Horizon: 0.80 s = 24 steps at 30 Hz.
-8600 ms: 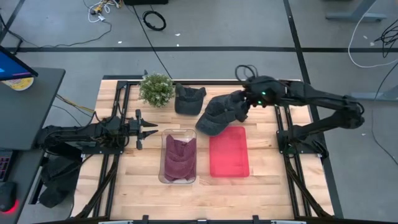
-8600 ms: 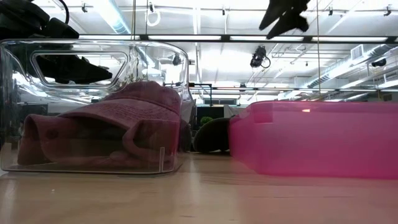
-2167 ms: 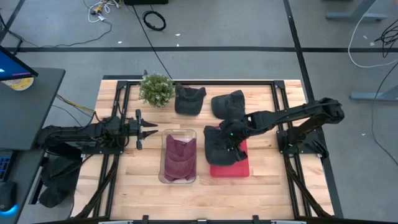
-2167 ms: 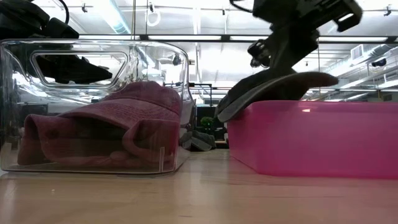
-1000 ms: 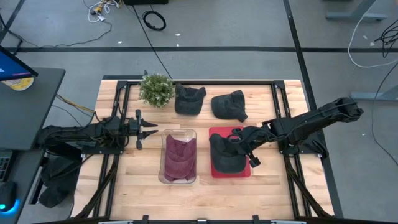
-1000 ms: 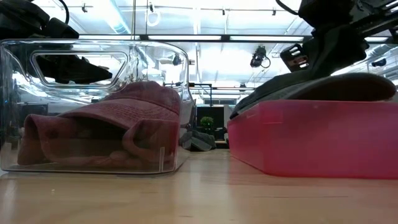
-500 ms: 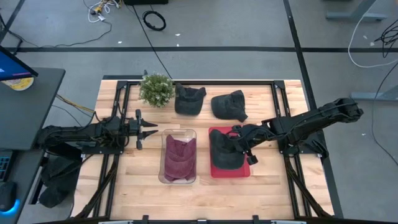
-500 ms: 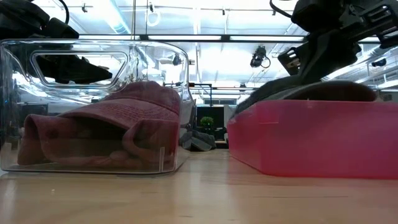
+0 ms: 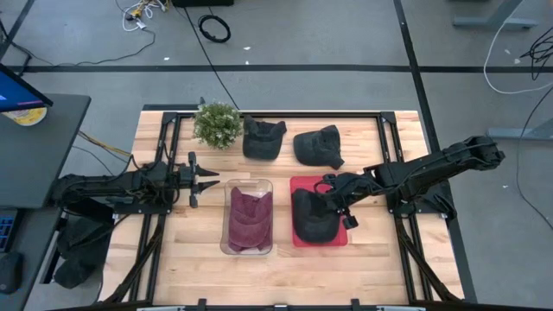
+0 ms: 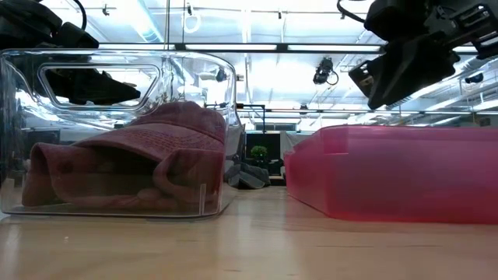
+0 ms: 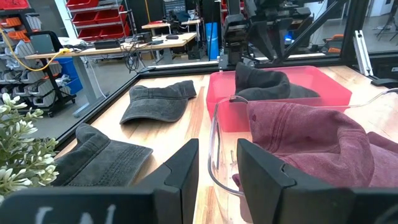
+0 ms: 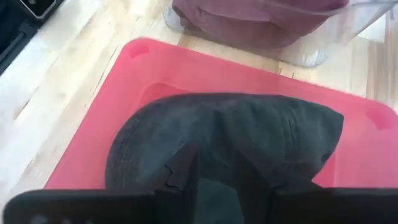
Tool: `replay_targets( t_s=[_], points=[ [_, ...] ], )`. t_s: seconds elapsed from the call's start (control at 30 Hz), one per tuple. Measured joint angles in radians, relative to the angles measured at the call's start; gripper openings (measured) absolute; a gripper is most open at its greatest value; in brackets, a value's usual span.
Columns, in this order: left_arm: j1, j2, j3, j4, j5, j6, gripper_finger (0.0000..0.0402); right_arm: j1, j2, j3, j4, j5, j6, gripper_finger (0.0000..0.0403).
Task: Pick & Place hat
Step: Put the black cap into the red bin
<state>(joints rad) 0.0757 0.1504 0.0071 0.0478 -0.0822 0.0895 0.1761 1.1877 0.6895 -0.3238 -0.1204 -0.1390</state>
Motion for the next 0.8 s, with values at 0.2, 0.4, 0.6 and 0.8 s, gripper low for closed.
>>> replay_targets(
  t_s=[0.2, 0.4, 0.6, 0.8],
  points=[
    [0.000, 0.000, 0.000, 0.000, 0.000, 0.000, 0.0115, -0.005, -0.008, 0.000, -0.144, 0.088, 0.009, 0.0107],
    [0.000, 0.000, 0.000, 0.000, 0.000, 0.000, 0.0115, -0.006, -0.012, 0.000, -0.253, 0.231, 0.077, 0.0107],
    [0.000, 0.000, 0.000, 0.000, 0.000, 0.000, 0.0115, -0.010, -0.011, 0.000, -0.248, 0.288, 0.162, 0.0104],
    [0.000, 0.000, 0.000, 0.000, 0.000, 0.000, 0.0115, -0.038, 0.006, -0.042, -0.237, 0.286, 0.192, 0.0081]
  ],
)
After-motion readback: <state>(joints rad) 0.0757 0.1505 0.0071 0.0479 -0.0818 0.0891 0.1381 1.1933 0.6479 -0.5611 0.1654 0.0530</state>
